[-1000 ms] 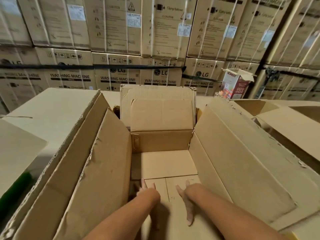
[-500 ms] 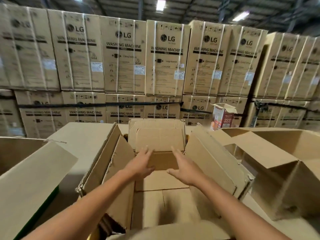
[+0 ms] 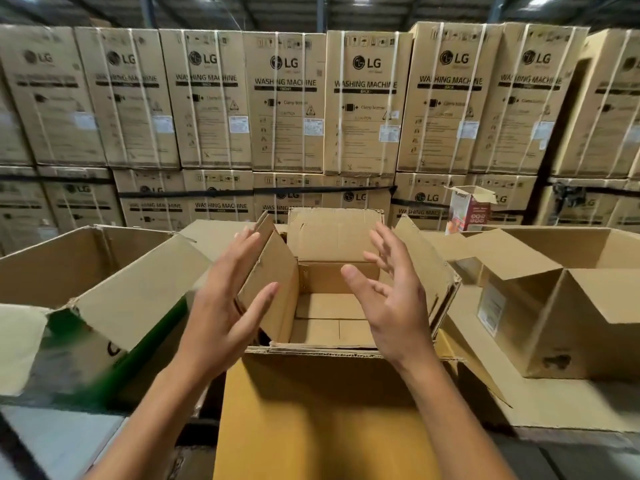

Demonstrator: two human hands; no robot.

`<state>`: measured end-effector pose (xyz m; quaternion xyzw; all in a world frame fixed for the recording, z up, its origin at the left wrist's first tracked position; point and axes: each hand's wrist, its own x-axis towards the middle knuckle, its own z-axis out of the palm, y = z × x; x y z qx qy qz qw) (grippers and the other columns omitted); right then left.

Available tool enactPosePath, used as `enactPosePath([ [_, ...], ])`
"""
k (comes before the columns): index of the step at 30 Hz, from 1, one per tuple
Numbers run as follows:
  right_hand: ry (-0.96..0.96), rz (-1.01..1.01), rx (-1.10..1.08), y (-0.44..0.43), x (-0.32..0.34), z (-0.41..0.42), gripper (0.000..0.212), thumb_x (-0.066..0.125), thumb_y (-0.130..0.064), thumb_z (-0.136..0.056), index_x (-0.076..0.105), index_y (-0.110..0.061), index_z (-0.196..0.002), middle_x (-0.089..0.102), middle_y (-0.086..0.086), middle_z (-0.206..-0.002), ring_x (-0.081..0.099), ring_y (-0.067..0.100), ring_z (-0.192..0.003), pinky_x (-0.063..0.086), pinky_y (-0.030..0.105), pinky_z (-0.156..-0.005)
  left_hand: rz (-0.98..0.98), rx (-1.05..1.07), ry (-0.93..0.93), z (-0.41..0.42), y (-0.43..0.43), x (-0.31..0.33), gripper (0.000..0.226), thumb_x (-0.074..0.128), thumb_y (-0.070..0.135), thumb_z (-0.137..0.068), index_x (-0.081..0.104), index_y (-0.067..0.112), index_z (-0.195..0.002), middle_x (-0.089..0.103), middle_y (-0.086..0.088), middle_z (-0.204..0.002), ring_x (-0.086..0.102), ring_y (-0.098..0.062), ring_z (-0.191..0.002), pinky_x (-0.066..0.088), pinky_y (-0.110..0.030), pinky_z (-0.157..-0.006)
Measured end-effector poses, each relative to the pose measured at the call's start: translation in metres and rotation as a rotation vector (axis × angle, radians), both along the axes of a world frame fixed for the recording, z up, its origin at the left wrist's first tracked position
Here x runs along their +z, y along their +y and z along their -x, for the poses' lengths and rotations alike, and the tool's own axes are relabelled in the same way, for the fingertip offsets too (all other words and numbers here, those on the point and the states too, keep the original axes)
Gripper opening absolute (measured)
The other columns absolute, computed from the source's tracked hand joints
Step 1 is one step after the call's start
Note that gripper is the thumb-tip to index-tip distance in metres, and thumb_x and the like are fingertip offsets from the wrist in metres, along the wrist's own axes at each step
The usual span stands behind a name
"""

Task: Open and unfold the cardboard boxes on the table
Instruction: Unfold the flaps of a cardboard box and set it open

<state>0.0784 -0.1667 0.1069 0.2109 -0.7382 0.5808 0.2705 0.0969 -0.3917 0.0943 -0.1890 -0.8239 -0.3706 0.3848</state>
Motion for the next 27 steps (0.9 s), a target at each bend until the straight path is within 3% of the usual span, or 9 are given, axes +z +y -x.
enactPosePath([
  [7,-0.046,0.096,0.181,-0.071,-0.045,-0.065,0.073,0.06,-0.057,-0.083,0.04,-0.033,-0.149,0.047,-0.022,-0.145,0.051,-0.004,-0.125,0.048,0.008,-0.085,-0.077,0.168,-0.04,-0.098,-0.062,-0.034,0.064,0.057,0.039,-0.093,0.038,0.015,-0.149,0.042,-0.006,-0.154,0.037,-0.021,-0.145,0.038,-0.054,-0.113],
  [12,-0.174,0.044,0.28,-0.145,-0.103,-0.104,0.07,0.062,-0.054,-0.083,0.042,-0.032,-0.147,0.049,-0.018,-0.144,0.051,-0.003,-0.126,0.051,0.014,-0.088,-0.159,0.364,-0.161,-0.16,-0.131,-0.092,0.06,0.061,0.036,-0.093,0.042,0.021,-0.148,0.044,0.001,-0.152,0.041,-0.013,-0.141,0.039,-0.023,-0.112],
  [18,-0.287,-0.178,0.349,-0.273,-0.178,-0.146,0.065,0.066,-0.045,-0.087,0.042,-0.033,-0.146,0.048,-0.013,-0.142,0.051,0.002,-0.123,0.055,0.024,-0.092,-0.164,0.504,-0.363,-0.215,-0.247,-0.18,0.058,0.059,0.044,-0.093,0.045,0.023,-0.145,0.047,0.004,-0.15,0.052,-0.02,-0.133,0.044,-0.046,-0.11],
  [20,-0.325,-0.251,0.343,-0.317,-0.205,-0.159,0.066,0.064,-0.049,-0.087,0.043,-0.029,-0.146,0.049,-0.009,-0.142,0.052,0.009,-0.124,0.056,0.037,-0.095,-0.154,0.513,-0.436,-0.233,-0.289,-0.208,0.058,0.058,0.046,-0.094,0.046,0.02,-0.145,0.048,0.002,-0.15,0.056,-0.026,-0.128,0.044,-0.049,-0.108],
  [22,-0.359,-0.309,0.332,-0.357,-0.228,-0.17,0.07,0.06,-0.055,-0.085,0.042,-0.03,-0.147,0.048,-0.005,-0.145,0.051,0.016,-0.128,0.053,0.048,-0.098,-0.162,0.52,-0.475,-0.248,-0.327,-0.226,0.058,0.058,0.045,-0.094,0.047,0.018,-0.144,0.049,-0.002,-0.149,0.05,-0.021,-0.135,0.044,-0.051,-0.107],
  [27,-0.379,-0.377,0.302,-0.439,-0.256,-0.187,0.067,0.063,-0.043,-0.089,0.041,-0.026,-0.149,0.045,-0.001,-0.148,0.049,0.021,-0.132,0.05,0.053,-0.101,-0.088,0.564,-0.496,-0.27,-0.41,-0.24,0.052,0.059,0.037,-0.093,0.053,0.012,-0.139,0.052,-0.01,-0.146,0.046,-0.026,-0.137,0.04,-0.051,-0.111],
])
